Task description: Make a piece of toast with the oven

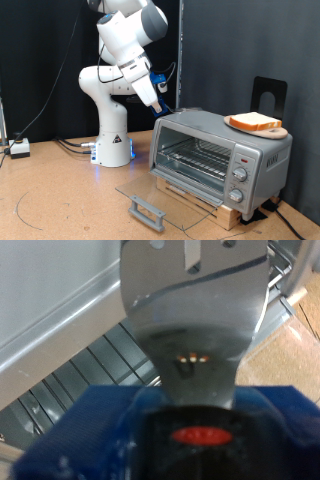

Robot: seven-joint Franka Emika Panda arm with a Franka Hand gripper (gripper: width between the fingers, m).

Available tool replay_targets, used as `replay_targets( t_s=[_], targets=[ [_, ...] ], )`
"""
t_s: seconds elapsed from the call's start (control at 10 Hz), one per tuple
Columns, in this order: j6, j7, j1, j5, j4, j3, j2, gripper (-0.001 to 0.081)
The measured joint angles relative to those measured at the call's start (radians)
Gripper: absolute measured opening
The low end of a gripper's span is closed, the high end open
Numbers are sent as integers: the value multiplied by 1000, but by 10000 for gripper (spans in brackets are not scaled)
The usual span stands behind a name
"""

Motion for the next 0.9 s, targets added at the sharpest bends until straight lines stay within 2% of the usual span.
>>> replay_targets(
  t_s=[0.2,0.3,0.4,0.6,0.9],
  targets=[
    [15,-92,9,-3,9,4,9,399],
    [73,-109,10,-2,20,21,30,399],
    [116,-92,7,-7,37,47,65,399],
    [134,-44,1,-42,85,92,148,399],
    [188,-34,3,-45,146,147,271,399]
  ],
)
